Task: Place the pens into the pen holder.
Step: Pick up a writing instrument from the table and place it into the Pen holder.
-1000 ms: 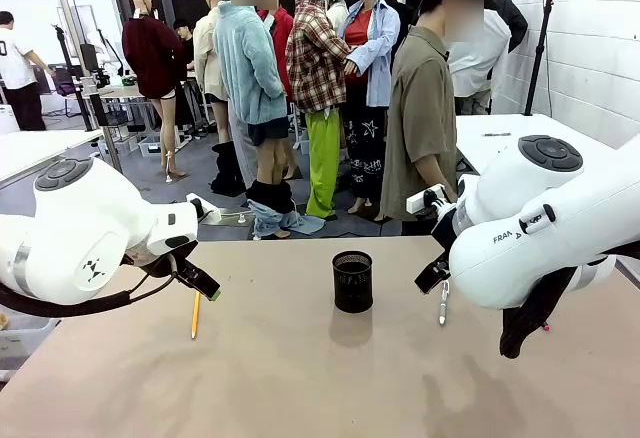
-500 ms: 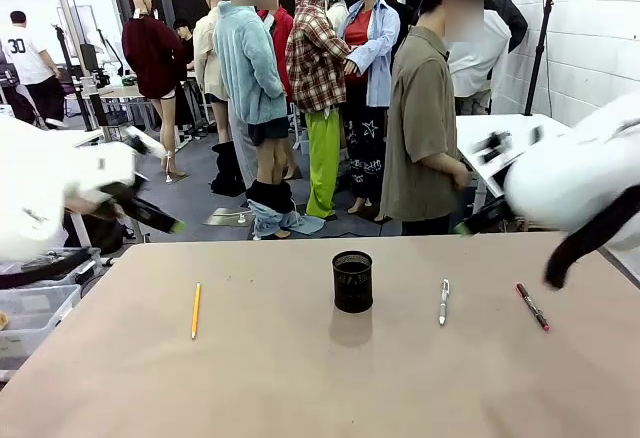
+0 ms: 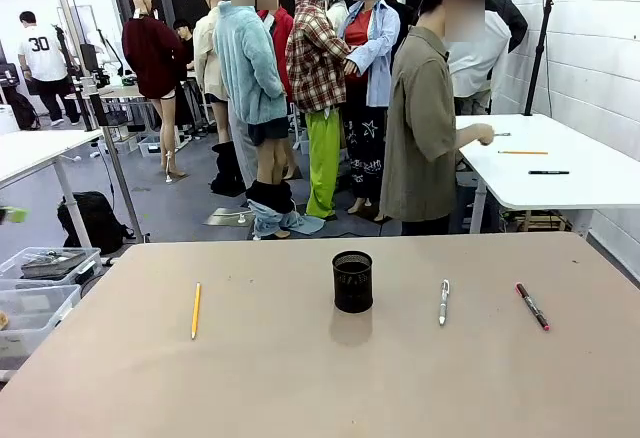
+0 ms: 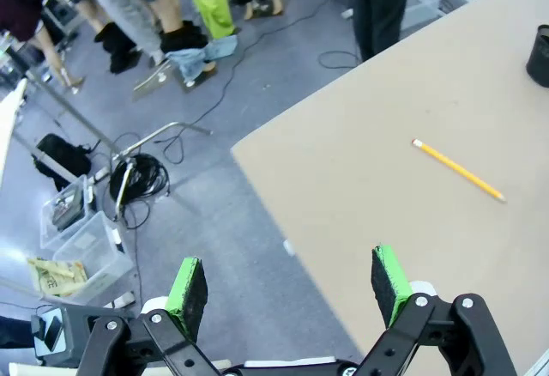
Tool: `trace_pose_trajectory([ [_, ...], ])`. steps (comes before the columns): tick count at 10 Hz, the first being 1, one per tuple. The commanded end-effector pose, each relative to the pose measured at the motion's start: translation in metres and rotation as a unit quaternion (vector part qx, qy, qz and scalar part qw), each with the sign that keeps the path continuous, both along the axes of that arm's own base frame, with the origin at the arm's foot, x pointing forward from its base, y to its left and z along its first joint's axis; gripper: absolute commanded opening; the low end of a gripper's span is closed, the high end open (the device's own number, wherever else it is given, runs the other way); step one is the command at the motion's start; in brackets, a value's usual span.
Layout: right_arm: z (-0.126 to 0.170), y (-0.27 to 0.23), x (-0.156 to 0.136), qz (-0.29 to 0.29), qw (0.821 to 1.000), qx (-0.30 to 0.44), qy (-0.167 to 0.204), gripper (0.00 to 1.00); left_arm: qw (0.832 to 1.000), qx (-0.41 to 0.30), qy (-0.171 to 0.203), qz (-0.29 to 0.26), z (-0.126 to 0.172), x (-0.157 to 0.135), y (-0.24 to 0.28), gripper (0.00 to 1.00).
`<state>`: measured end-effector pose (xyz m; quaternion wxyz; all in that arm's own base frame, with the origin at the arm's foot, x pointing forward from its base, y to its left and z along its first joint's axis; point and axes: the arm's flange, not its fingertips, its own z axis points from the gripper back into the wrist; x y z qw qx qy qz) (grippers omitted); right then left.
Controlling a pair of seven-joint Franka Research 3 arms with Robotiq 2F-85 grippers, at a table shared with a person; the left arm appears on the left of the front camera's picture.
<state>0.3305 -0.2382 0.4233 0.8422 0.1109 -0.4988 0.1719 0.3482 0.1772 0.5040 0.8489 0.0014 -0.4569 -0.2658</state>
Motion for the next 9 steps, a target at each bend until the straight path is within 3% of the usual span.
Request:
trace_pose_trajectory([
  [1,-0.06,0.074,-0.091,-0.005,1.0,0.006,0.015,1.0,1.0,0.016,-0.016,-0.005,-0.111,-0.155,-0.059,1.0],
  [2,-0.059,0.08,-0.08,-0.019,1.0,0.003,0.015,1.0,1.0,0.004,-0.008,-0.002,-0.11,-0.136,-0.062,1.0],
  [3,-0.013,-0.018,-0.015,-0.009,1.0,0.009,0.002,1.0,1.0,0.001,-0.006,0.002,-0.002,-0.017,0.025,1.0],
  [6,-0.02,-0.022,-0.019,-0.013,1.0,0.011,0.003,1.0,1.0,0.001,-0.006,0.002,-0.002,-0.017,0.025,1.0],
  [9,0.039,0.042,0.044,0.034,0.995,-0.076,0.061,1.0,1.0,0.001,-0.006,0.002,-0.002,-0.017,0.025,1.0],
])
